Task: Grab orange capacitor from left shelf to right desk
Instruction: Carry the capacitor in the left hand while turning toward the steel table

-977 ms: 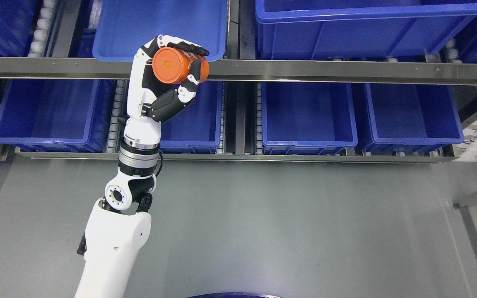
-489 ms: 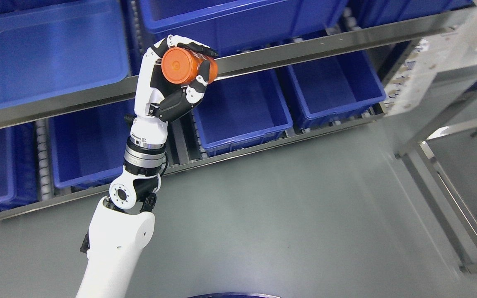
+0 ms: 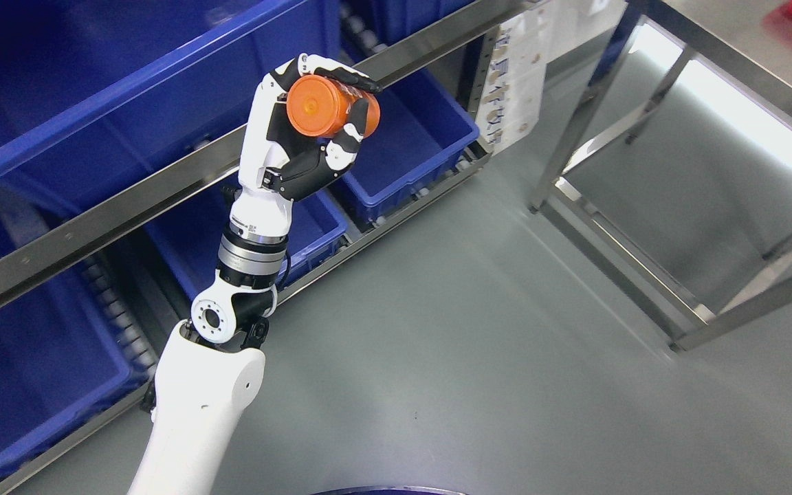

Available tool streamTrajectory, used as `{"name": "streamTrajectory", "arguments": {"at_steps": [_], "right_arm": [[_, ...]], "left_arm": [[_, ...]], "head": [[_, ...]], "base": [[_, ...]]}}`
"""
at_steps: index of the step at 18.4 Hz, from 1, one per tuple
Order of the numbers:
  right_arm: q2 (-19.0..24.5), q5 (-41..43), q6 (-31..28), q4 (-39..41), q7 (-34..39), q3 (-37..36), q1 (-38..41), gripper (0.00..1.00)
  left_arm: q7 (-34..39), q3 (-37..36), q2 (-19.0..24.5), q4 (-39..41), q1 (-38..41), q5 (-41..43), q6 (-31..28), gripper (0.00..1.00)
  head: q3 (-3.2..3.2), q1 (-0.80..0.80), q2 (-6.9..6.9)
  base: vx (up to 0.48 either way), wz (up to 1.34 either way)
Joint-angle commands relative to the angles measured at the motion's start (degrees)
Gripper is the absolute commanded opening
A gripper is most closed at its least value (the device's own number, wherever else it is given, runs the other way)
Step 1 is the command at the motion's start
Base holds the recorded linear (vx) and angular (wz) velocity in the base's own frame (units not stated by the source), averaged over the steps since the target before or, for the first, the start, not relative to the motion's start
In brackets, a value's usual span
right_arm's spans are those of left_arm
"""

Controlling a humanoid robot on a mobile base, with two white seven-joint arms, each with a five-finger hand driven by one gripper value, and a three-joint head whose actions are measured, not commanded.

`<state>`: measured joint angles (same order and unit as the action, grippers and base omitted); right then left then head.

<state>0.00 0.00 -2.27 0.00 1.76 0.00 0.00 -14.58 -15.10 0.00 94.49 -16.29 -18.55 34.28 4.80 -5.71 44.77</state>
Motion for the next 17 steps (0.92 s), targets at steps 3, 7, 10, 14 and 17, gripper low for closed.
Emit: {"name": "streamTrajectory", "arguments": {"at_steps": [3, 7, 10, 14, 17], "right_arm": [[-1.00, 0.00, -0.01, 1.32, 0.00, -0.62, 1.93, 1.00], [-1.00, 0.00, -0.01, 1.32, 0.00, -0.70, 1.93, 1.00], [-1.00, 0.00, -0.01, 1.32, 0.00, -0.62, 1.93, 1.00], [-1.00, 0.00, -0.01, 1.32, 0.00, -0.70, 1.93, 1.00], [-1.00, 0.00, -0.01, 1.32, 0.00, -0.70, 1.93, 1.00]], "left_arm": [[0.08, -3.97, 1.00, -0.18, -0.58, -0.17, -0.70, 0.04], [0.08, -4.59, 1.00, -0.18, -1.02, -0.17, -2.19, 0.04], [0.08, -5.47, 1.00, -0.18, -2.60, -0.17, -3.86, 0.04], [0.26, -7.66, 1.00, -0.27, -3.48, -0.26, -5.10, 0.04], [0.52, -8.90, 1.00, -1.14, -5.59, -0.26, -9.56, 0.04]], "head": [[0.00, 0.00, 0.00], [0.00, 0.00, 0.00], [0.00, 0.00, 0.00], [0.00, 0.00, 0.01], [0.00, 0.00, 0.01]], "base": [[0.236, -0.72], [0.272, -0.61], [0.338, -0.52], [0.365, -0.45], [0.372, -0.49]]}}
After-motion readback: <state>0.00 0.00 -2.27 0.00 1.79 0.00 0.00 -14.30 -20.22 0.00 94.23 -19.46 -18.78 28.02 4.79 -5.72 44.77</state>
